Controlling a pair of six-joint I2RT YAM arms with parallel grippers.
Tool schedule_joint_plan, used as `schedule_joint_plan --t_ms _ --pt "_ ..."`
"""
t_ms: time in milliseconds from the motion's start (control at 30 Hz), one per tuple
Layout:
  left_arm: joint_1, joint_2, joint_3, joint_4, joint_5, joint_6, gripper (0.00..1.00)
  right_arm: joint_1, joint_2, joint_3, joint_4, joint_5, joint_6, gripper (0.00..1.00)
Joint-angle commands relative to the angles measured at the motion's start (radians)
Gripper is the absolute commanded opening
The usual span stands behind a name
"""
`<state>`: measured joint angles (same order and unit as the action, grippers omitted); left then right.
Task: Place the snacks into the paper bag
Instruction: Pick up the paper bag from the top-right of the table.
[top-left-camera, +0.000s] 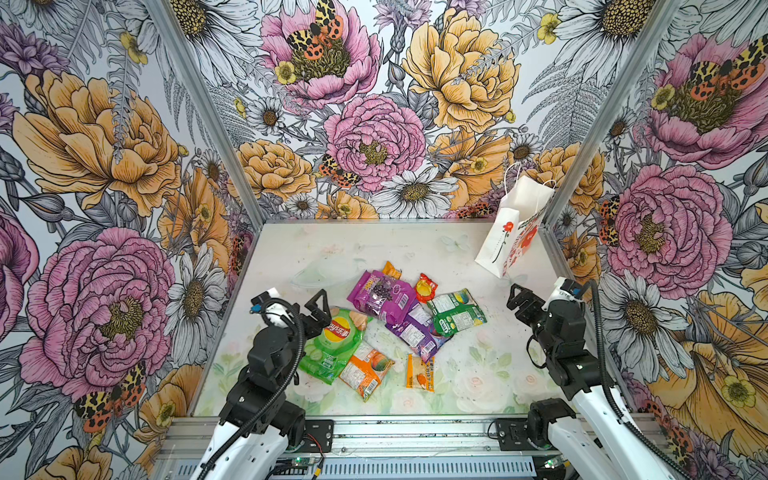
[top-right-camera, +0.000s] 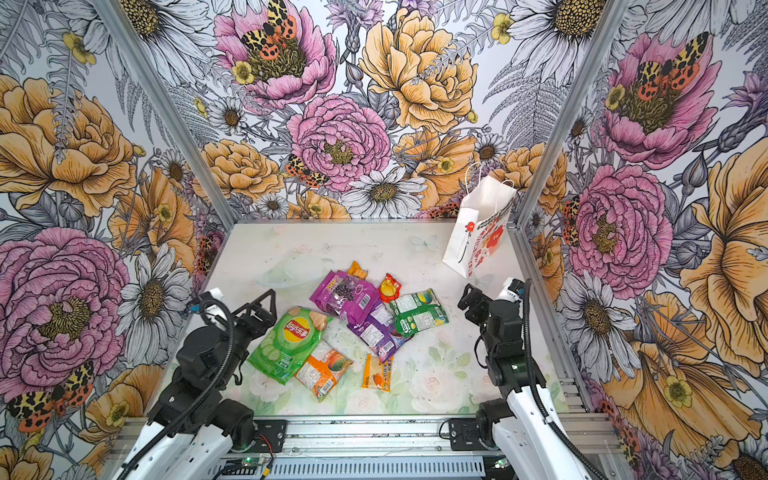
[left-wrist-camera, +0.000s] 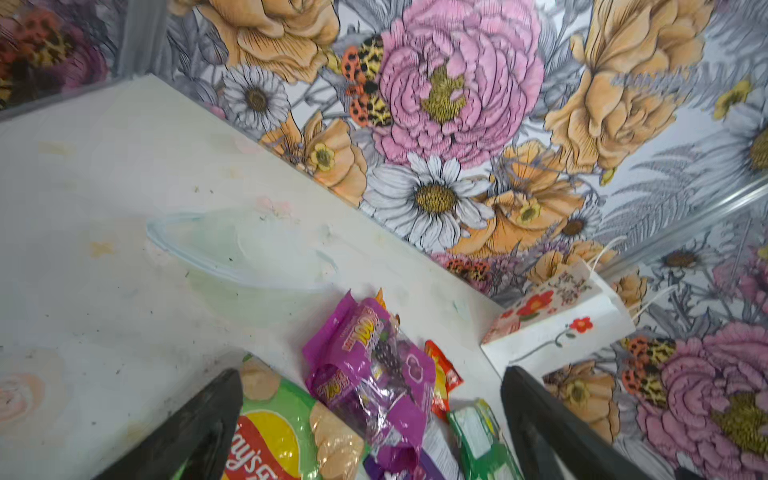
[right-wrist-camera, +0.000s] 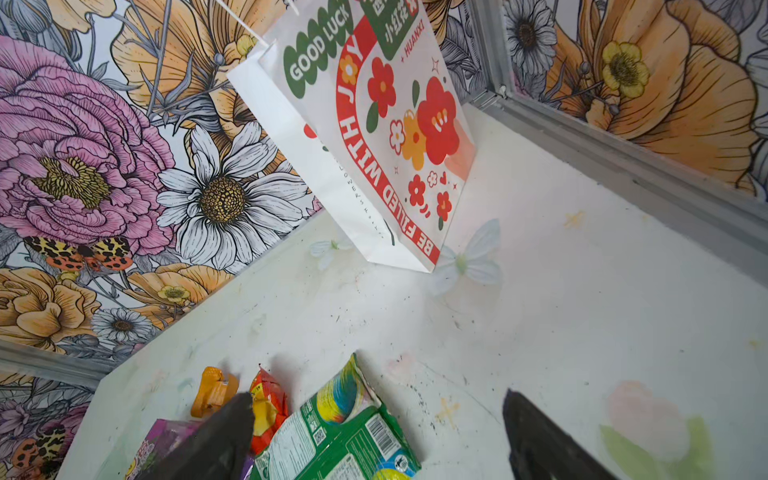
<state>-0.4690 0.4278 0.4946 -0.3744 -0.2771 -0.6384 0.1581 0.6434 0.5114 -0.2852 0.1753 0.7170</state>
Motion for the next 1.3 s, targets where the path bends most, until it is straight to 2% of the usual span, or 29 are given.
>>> schedule_joint_plan --t_ms 0,133,233,333,633,867,1000,1267 --pt "-0.107 0.12 0.048 -0.076 -0.054 0.079 0.99 0.04 0.057 0.108 -0.046 0.072 -0.019 0.94" --pt "-0.193 0.194 0.001 -0.033 -0.043 0.102 0.99 0.058 0.181 0.239 -0.048 0.139 -0.068 0.93" --pt "-0.223 0.152 -0.063 0.026 -0.038 0.118 0.99 0.057 0.301 0.37 -0.081 0.223 -0.098 0.93" --pt "-0.23 0.1 -0.067 0.023 -0.039 0.138 0.99 0.044 0.424 0.503 -0.084 0.277 -0.121 0.93" --pt "-0.242 0.034 -0.085 -0.011 -0.095 0.126 0.99 -0.132 0.779 0.898 -0.191 0.203 -0.101 0.91" --pt "-0.242 0.108 -0.074 0.011 -0.065 0.129 0.99 -0.236 1.021 1.15 -0.263 0.017 -0.106 0.86" --pt "-0.243 0.127 -0.075 0.015 -0.074 0.129 0.99 -0.269 1.083 1.195 -0.278 -0.034 -0.105 0.82" --pt "-0.243 0.164 -0.073 0.02 -0.083 0.13 0.99 -0.285 1.114 1.214 -0.305 -0.016 -0.137 0.8"
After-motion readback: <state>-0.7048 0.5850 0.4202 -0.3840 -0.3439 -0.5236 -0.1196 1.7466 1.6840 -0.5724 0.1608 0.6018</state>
